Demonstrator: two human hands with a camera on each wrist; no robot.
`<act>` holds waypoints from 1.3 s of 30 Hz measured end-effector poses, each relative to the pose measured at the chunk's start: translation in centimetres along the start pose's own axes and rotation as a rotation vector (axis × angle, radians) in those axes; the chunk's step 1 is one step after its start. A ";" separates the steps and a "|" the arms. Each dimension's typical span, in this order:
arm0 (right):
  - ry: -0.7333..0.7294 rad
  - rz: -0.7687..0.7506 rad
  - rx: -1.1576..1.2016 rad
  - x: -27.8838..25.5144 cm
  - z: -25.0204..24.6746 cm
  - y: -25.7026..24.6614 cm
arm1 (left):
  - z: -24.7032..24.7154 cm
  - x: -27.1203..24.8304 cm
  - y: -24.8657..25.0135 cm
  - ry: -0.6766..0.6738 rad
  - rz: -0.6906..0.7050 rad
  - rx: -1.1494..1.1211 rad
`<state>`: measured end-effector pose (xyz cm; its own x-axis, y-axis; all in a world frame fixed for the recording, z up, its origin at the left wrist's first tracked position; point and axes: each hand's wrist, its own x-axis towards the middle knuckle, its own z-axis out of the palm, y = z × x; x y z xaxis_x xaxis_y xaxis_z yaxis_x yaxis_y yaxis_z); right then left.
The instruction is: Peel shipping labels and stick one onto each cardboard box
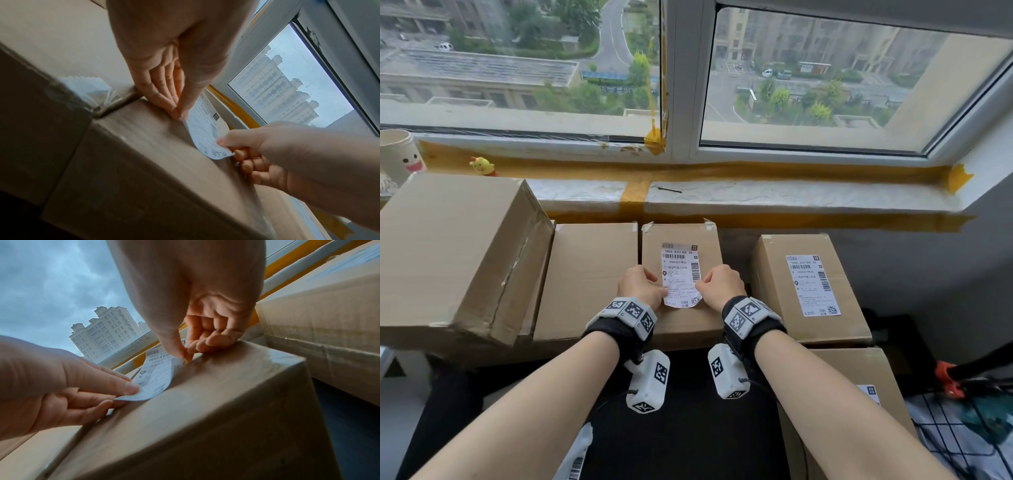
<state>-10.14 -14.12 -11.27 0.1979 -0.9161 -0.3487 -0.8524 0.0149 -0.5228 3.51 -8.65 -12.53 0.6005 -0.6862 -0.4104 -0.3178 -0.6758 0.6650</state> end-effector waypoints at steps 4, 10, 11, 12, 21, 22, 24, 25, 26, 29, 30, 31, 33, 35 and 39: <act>-0.006 0.010 -0.044 0.3 -0.1 -0.1 | -0.3 -0.1 0.2 0.016 0.039 0.073; 0.071 -0.216 -0.261 -0.5 -0.6 0.0 | -1.6 -1.5 -0.6 0.023 0.373 0.396; 0.045 -0.308 -0.298 -0.7 -0.6 0.1 | -1.9 -1.9 -0.9 0.002 0.445 0.492; -0.029 -0.390 -0.357 -1.0 -0.4 0.1 | -2.3 -2.1 -1.3 -0.032 0.494 0.578; -0.268 -0.512 -0.581 -4.5 2.2 2.5 | -3.5 -2.5 -4.0 -0.253 0.499 0.790; -0.263 -0.528 -0.578 -4.9 2.6 2.5 | -3.4 -2.5 -4.1 -0.259 0.499 0.787; -0.276 -0.555 -0.558 -5.8 3.7 2.0 | -3.4 -2.5 -4.2 -0.276 0.503 0.790; -0.285 -0.563 -0.544 -6.0 4.2 1.7 | -3.3 -2.5 -4.3 -0.281 0.506 0.797; -0.290 -0.565 -0.532 -6.2 4.6 1.5 | -3.3 -2.6 -4.4 -0.282 0.510 0.803; -0.285 -0.554 -0.530 -6.3 4.1 1.9 | -3.2 -2.7 -4.6 -0.273 0.513 0.794; -0.277 -0.540 -0.534 -6.2 3.5 2.4 | -3.2 -2.7 -4.6 -0.270 0.510 0.787; -0.270 -0.522 -0.538 -6.1 2.9 3.0 | -3.2 -2.7 -4.5 -0.268 0.506 0.785; -0.262 -0.490 -0.550 -5.9 1.8 3.8 | -3.2 -2.6 -4.5 -0.272 0.505 0.789; -0.266 -0.465 -0.556 -5.9 1.3 4.1 | -3.1 -2.5 -4.6 -0.280 0.502 0.794; -0.259 -0.483 -0.565 -6.2 1.8 3.4 | -3.0 -2.1 -4.7 -0.288 0.519 0.793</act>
<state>-13.41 -7.72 -12.32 0.6561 -0.6461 -0.3899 -0.7468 -0.6303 -0.2122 5.95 -3.18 -12.93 0.0798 -0.9163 -0.3926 -0.9535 -0.1849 0.2378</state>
